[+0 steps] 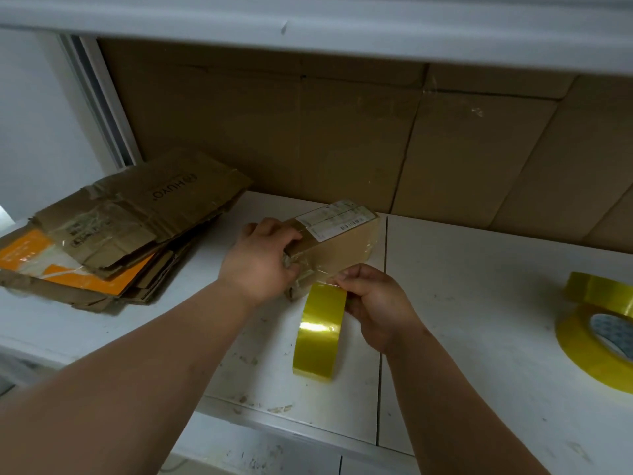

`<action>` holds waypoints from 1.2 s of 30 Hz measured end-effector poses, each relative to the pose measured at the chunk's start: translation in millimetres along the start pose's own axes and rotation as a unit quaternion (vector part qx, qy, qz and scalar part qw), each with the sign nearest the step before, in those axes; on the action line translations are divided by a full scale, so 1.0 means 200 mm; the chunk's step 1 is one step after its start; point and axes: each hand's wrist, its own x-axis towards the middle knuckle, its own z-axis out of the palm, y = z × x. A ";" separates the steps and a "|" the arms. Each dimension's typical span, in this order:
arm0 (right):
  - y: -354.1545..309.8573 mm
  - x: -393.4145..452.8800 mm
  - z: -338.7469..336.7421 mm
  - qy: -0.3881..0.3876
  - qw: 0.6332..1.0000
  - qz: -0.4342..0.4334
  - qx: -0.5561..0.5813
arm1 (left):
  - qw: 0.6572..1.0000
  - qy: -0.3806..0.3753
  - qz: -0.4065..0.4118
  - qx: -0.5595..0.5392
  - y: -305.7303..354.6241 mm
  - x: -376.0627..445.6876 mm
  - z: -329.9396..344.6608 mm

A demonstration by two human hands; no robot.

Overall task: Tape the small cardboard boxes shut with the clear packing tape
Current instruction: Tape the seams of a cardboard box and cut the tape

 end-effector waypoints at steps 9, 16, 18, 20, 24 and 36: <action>0.01 0.02 0.02 0.006 0.999 0.007 0.032 | 0.994 -0.097 0.044 -0.030 -0.12 0.02 -0.08; 0.01 0.03 0.05 0.000 1.000 -0.004 0.028 | 0.997 -0.014 0.076 0.004 -0.12 0.00 0.00; 0.00 0.03 0.07 0.001 1.000 -0.002 0.026 | 0.997 -0.004 0.072 0.005 -0.12 -0.01 0.00; 0.00 0.03 0.08 0.003 1.000 0.002 0.029 | 0.998 0.008 0.069 0.004 -0.09 -0.01 0.01; 0.00 0.03 0.07 0.004 1.000 -0.001 0.028 | 0.997 0.023 0.078 0.017 -0.08 0.00 0.02; -0.05 0.01 0.00 0.050 0.997 -0.051 0.008 | 0.999 -0.022 0.008 -0.040 -0.23 0.01 -0.09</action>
